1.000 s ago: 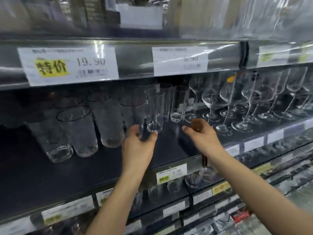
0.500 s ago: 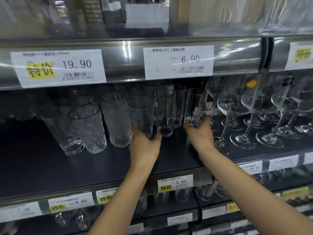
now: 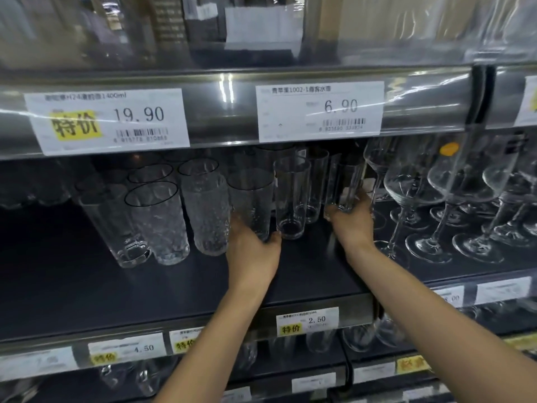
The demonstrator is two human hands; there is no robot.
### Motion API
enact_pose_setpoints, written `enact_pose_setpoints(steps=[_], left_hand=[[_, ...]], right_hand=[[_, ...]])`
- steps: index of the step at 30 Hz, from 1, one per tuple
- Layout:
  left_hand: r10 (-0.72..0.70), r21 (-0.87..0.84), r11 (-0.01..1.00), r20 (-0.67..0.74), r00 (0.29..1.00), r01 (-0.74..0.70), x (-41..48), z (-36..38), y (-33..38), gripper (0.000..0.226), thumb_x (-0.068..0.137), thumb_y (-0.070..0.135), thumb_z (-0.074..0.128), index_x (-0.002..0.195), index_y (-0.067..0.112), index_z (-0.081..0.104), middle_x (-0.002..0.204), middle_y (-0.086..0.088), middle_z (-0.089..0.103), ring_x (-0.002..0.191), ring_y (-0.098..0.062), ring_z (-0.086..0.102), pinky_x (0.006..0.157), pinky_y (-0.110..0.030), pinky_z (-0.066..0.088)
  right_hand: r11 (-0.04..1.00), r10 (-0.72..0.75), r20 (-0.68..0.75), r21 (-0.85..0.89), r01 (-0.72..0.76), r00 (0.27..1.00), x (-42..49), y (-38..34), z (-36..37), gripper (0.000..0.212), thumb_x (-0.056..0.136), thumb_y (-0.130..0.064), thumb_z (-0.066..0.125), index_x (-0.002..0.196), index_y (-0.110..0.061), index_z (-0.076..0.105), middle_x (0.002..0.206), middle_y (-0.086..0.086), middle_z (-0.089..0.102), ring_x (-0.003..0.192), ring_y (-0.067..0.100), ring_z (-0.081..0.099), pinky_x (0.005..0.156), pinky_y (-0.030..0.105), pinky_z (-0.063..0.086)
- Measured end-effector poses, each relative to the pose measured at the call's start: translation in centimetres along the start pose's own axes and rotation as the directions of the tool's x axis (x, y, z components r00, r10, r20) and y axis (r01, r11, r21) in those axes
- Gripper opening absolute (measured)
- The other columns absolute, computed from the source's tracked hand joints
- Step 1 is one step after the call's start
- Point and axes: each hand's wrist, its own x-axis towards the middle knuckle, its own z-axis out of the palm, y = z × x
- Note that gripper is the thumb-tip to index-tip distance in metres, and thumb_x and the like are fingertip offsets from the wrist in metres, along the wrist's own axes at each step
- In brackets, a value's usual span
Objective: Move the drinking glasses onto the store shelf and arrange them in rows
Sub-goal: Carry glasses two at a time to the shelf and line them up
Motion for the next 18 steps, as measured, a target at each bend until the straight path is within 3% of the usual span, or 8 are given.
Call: enact_pose_setpoints(steps=[5,8,10,13,15,18], left_hand=[[0.000,0.097,0.995,-0.021,1.000,0.002,-0.7,-0.6,0.0,0.072,0.083,0.028,0.071,0.142,0.008,0.036,0.136,-0.012,0.051,0.124,-0.031,0.053,0.103,-0.044,0.046],[-0.002,0.151,0.989,-0.033,0.999,0.007,-1.0,-1.0,0.1,0.064,0.084,0.030,0.072,0.137,0.006,0.042,0.132,-0.012,0.049,0.119,-0.032,0.054,0.100,-0.040,0.046],[0.008,0.181,0.984,-0.034,0.999,-0.002,-0.9,-1.2,0.2,0.063,0.084,0.034,0.072,0.134,0.008,0.046,0.131,-0.012,0.049,0.117,-0.033,0.054,0.097,-0.039,0.046],[0.017,0.189,0.982,-0.052,0.998,-0.007,-0.8,-1.3,0.4,0.060,0.082,0.038,0.074,0.127,0.005,0.051,0.125,-0.013,0.054,0.114,-0.033,0.056,0.094,-0.040,0.049],[0.003,0.160,0.987,-0.070,0.998,0.009,-1.1,-1.3,0.6,0.057,0.082,0.037,0.075,0.120,0.003,0.049,0.119,-0.014,0.059,0.109,-0.034,0.059,0.090,-0.040,0.051],[-0.067,0.091,0.993,-0.064,0.996,0.072,-1.7,-1.2,1.0,0.051,0.084,0.036,0.075,0.112,0.011,0.040,0.108,-0.007,0.063,0.104,-0.030,0.063,0.085,-0.035,0.052]], right_hand=[[1.000,0.000,-0.018,-0.011,0.000,1.000,-0.3,-0.7,0.0,0.069,0.085,-0.023,0.070,0.144,-0.011,0.036,0.128,0.004,0.057,0.115,0.019,0.054,0.093,0.023,0.039],[0.999,-0.030,-0.016,-0.046,0.029,0.999,-0.5,-0.7,0.0,0.080,0.074,-0.044,0.073,0.140,-0.013,0.043,0.135,0.013,0.051,0.124,0.030,0.052,0.105,0.035,0.043],[0.996,-0.017,-0.001,-0.092,0.017,1.000,-0.5,-0.5,-0.1,0.070,0.081,-0.040,0.073,0.139,-0.012,0.044,0.141,0.016,0.041,0.129,0.031,0.043,0.106,0.033,0.037],[0.994,-0.006,-0.004,-0.112,0.006,1.000,-0.6,-0.4,-0.3,0.062,0.080,-0.037,0.075,0.130,-0.010,0.049,0.137,0.016,0.044,0.126,0.030,0.044,0.106,0.034,0.038],[0.995,-0.007,-0.021,-0.104,0.005,1.000,-0.4,-0.3,-0.3,0.064,0.072,-0.043,0.077,0.121,-0.011,0.052,0.125,0.011,0.054,0.115,0.028,0.054,0.102,0.039,0.046],[0.998,0.021,0.015,-0.067,-0.020,1.000,-0.6,-0.1,-0.8,0.050,0.077,-0.032,0.078,0.107,-0.013,0.043,0.088,-0.004,0.058,0.083,0.015,0.056,0.083,0.030,0.046]])
